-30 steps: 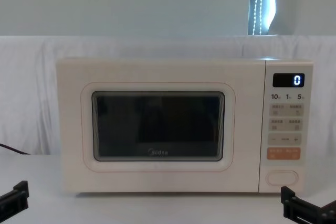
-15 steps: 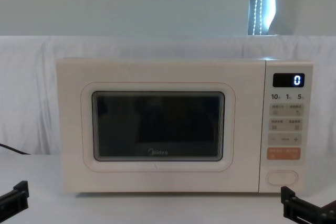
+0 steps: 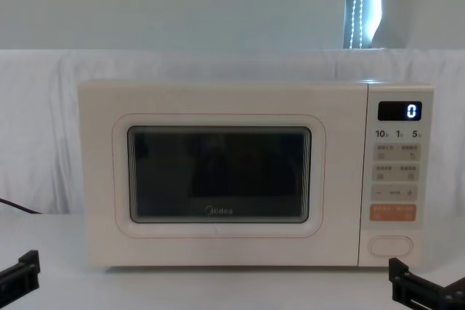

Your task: Press the button to open the microwave door with one hand; close the microwave door with the other hand.

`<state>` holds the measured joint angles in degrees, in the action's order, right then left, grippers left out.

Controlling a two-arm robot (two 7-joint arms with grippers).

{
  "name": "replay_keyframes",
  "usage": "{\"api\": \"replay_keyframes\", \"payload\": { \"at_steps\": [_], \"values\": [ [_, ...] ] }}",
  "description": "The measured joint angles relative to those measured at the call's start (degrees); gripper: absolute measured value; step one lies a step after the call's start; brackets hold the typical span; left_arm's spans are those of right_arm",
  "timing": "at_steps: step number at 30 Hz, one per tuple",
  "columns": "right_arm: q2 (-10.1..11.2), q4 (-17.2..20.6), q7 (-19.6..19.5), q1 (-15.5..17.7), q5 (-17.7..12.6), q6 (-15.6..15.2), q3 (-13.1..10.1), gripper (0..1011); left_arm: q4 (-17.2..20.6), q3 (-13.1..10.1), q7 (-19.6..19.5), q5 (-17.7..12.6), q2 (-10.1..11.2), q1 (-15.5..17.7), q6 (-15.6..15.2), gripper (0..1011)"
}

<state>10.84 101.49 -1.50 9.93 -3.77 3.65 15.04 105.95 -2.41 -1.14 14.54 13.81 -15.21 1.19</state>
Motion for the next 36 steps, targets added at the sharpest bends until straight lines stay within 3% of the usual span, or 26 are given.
{"api": "replay_keyframes", "payload": {
  "at_steps": [36],
  "values": [
    [0.0,0.0,0.0,0.0,-0.01,0.0,0.0,1002,0.0,0.0,0.01,0.0,0.0,0.0,0.0,1001]
  ]
}}
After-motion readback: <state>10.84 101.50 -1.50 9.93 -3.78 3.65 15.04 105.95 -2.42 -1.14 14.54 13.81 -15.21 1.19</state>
